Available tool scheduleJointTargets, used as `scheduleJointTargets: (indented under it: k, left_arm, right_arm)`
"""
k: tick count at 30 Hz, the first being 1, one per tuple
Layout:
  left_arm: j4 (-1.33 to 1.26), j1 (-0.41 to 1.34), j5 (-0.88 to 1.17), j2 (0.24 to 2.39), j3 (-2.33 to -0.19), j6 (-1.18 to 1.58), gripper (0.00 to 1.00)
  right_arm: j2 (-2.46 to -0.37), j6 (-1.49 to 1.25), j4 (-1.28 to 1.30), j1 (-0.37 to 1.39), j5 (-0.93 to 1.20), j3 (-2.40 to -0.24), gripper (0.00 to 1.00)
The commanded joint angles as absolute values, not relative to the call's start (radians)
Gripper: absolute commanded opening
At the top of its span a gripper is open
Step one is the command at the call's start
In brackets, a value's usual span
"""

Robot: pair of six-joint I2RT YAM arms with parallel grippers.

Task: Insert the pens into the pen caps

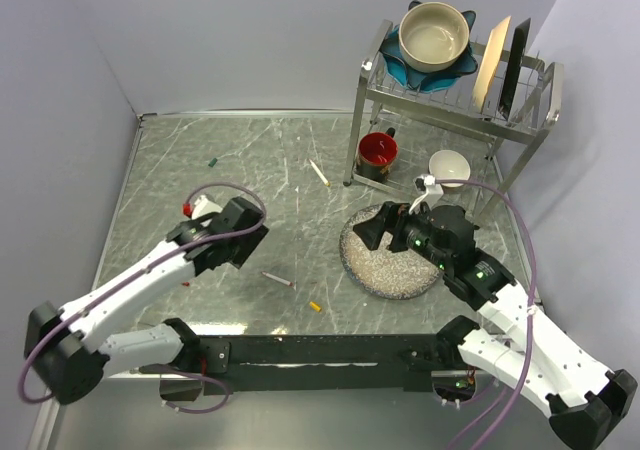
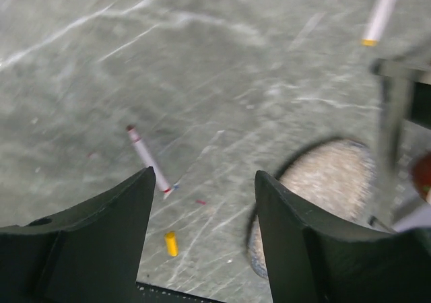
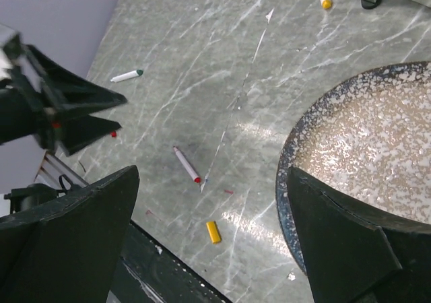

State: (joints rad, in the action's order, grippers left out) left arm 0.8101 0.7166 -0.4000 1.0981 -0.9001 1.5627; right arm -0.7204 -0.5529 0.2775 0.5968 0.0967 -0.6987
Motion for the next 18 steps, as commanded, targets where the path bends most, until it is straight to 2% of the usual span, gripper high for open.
scheduleJointTargets:
  k: [1,9,18]
  left_arm:
    - [0.966,0.718,-0.344,1.23,-0.979,1.727,0.66]
    - [0.937,0.719,-0.242,1.446,-0.982,1.706,0.63]
    - [0.92,0.719,-0.248,1.551,-0.999,1.729,0.59]
  right_arm:
    - [-0.695,-0.549,0.264,0.592,0.081,-0.712,0.98]
    - [-0.627,-0.555,0.196,0.592,0.138,-0.65,0.98]
    - [-0.612,-0.538,0.244,0.594,0.112,-0.67,0.98]
